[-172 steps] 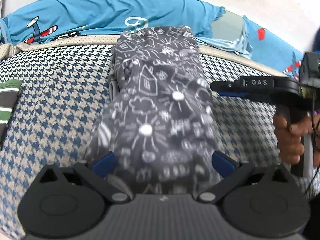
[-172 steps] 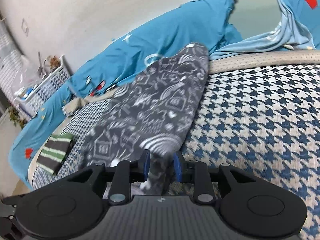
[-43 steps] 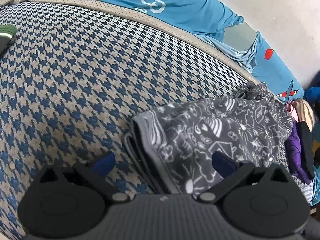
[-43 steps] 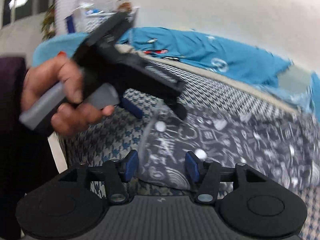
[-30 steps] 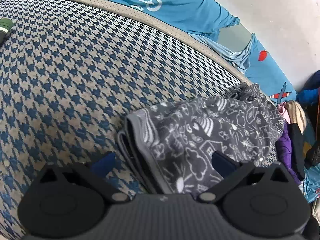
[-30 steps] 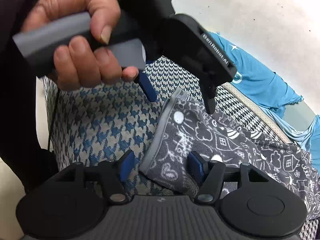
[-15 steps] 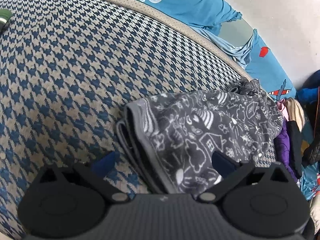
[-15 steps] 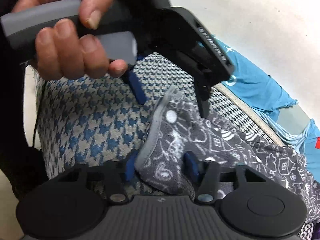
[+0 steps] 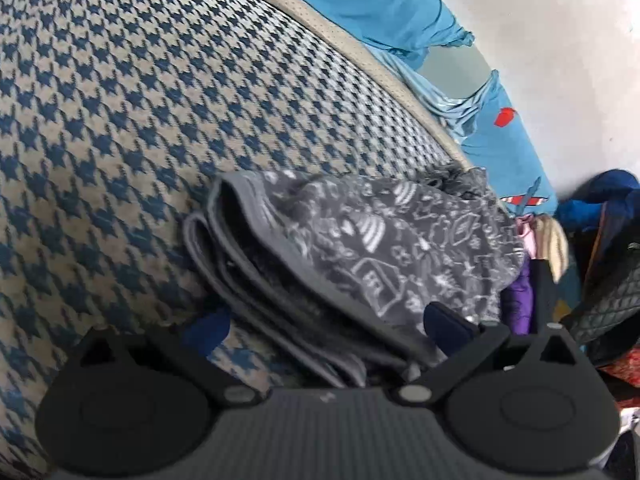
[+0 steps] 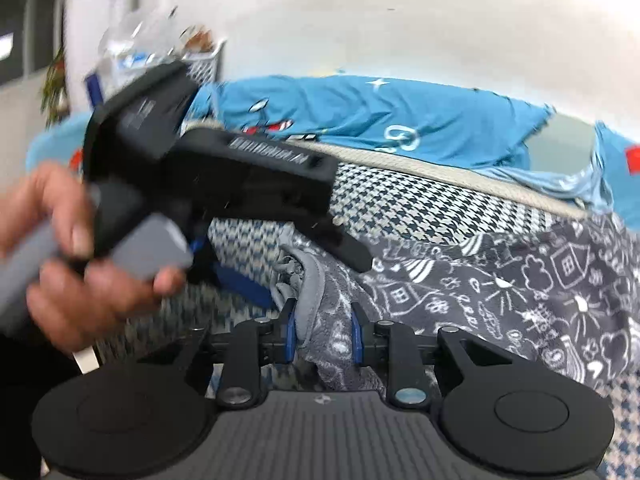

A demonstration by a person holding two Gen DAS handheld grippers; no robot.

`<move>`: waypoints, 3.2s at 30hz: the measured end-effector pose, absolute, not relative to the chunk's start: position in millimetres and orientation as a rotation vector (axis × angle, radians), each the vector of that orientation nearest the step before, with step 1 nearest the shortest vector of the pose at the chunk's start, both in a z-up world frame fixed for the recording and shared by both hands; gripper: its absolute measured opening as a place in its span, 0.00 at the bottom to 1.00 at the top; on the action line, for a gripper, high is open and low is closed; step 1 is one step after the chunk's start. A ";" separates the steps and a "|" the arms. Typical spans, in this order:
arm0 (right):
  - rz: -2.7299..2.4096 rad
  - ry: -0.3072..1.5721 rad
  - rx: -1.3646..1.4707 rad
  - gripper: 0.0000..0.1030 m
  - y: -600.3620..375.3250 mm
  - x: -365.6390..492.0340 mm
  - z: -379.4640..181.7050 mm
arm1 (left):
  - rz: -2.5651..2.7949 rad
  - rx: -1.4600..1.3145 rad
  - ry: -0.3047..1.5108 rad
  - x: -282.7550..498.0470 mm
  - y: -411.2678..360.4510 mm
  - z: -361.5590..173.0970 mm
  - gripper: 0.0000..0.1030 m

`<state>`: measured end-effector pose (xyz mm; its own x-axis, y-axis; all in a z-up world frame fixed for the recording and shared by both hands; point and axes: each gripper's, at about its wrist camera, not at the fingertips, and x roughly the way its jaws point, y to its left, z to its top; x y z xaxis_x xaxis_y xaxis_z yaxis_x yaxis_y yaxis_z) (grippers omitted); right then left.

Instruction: Fold clothes

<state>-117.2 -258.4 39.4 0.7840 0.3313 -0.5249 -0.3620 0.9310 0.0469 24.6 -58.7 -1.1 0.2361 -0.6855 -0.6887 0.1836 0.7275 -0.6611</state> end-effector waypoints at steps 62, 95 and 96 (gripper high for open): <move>0.395 0.404 -0.320 0.20 -187.7 -113.2 21.4 | -0.467 -0.332 0.927 21.6 -30.7 35.5 0.18; 0.631 0.498 -0.100 0.40 -201.8 -115.5 47.1 | -0.178 -0.221 0.972 27.1 -0.7 12.3 0.77; 0.634 0.503 -0.086 0.40 -204.4 -115.3 48.1 | -0.177 -0.217 0.972 26.4 -1.1 12.0 0.78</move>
<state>-115.3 -204.4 48.1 0.6903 0.5456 -0.4752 -0.5864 0.8066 0.0743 26.4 -1.1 12.0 0.5520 -0.2448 -0.7971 0.0513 0.9641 -0.2605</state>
